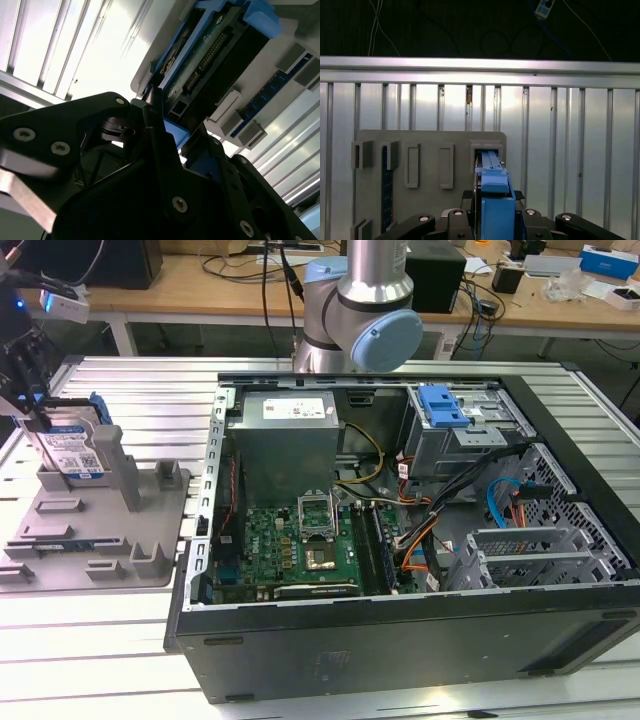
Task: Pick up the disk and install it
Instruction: 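Pick up the disk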
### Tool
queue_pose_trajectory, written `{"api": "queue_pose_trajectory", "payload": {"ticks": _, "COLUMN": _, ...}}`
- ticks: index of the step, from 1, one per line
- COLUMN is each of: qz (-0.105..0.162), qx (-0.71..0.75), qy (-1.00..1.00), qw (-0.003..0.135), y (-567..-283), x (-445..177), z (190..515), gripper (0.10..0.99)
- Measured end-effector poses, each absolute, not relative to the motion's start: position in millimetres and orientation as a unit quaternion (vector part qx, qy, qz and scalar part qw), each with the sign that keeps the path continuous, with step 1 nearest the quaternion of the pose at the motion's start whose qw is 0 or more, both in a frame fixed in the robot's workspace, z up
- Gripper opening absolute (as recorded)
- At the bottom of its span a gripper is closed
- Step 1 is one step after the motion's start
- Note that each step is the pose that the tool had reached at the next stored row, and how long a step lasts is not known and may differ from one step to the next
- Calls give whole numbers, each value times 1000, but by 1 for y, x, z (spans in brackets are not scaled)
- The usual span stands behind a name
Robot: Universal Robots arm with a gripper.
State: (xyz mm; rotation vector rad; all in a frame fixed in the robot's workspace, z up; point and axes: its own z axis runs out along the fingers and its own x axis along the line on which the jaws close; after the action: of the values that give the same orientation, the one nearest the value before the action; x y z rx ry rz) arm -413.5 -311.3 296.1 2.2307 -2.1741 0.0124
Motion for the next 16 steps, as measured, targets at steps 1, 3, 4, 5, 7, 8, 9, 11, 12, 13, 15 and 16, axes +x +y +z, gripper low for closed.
{"api": "queue_pose_trajectory", "payload": {"ticks": 1, "qz": 4, "qx": 716, "qy": -698, "qw": 13, "y": -311, "x": -414, "z": 296, "gripper": 376}}
{"api": "queue_pose_trajectory", "payload": {"ticks": 3, "qz": 4, "qx": 716, "qy": -698, "qw": 13, "y": -311, "x": -413, "z": 296, "gripper": 365}}
{"api": "queue_pose_trajectory", "payload": {"ticks": 4, "qz": 4, "qx": 716, "qy": -698, "qw": 13, "y": -311, "x": -414, "z": 296, "gripper": 365}}
{"api": "queue_pose_trajectory", "payload": {"ticks": 5, "qz": 4, "qx": 716, "qy": -698, "qw": 13, "y": -311, "x": -414, "z": 296, "gripper": 365}}
{"api": "queue_pose_trajectory", "payload": {"ticks": 7, "qz": 4, "qx": 716, "qy": -698, "qw": 13, "y": -311, "x": -414, "z": 296, "gripper": 365}}
{"api": "queue_pose_trajectory", "payload": {"ticks": 8, "qz": 4, "qx": 716, "qy": -698, "qw": 13, "y": -311, "x": -414, "z": 296, "gripper": 365}}
{"api": "queue_pose_trajectory", "payload": {"ticks": 9, "qz": 4, "qx": 716, "qy": -698, "qw": 13, "y": -311, "x": -413, "z": 296, "gripper": 365}}
{"api": "queue_pose_trajectory", "payload": {"ticks": 11, "qz": 4, "qx": 716, "qy": -698, "qw": 13, "y": -311, "x": -414, "z": 296, "gripper": 365}}
{"api": "queue_pose_trajectory", "payload": {"ticks": 12, "qz": 4, "qx": 716, "qy": -698, "qw": 13, "y": -311, "x": -414, "z": 296, "gripper": 365}}
{"api": "queue_pose_trajectory", "payload": {"ticks": 13, "qz": 4, "qx": 716, "qy": -698, "qw": 13, "y": -311, "x": -414, "z": 296, "gripper": 365}}
{"api": "queue_pose_trajectory", "payload": {"ticks": 15, "qz": 4, "qx": 716, "qy": -698, "qw": 13, "y": -311, "x": -413, "z": 297, "gripper": 365}}
{"api": "queue_pose_trajectory", "payload": {"ticks": 16, "qz": 4, "qx": 716, "qy": -698, "qw": 13, "y": -311, "x": -413, "z": 298, "gripper": 365}}
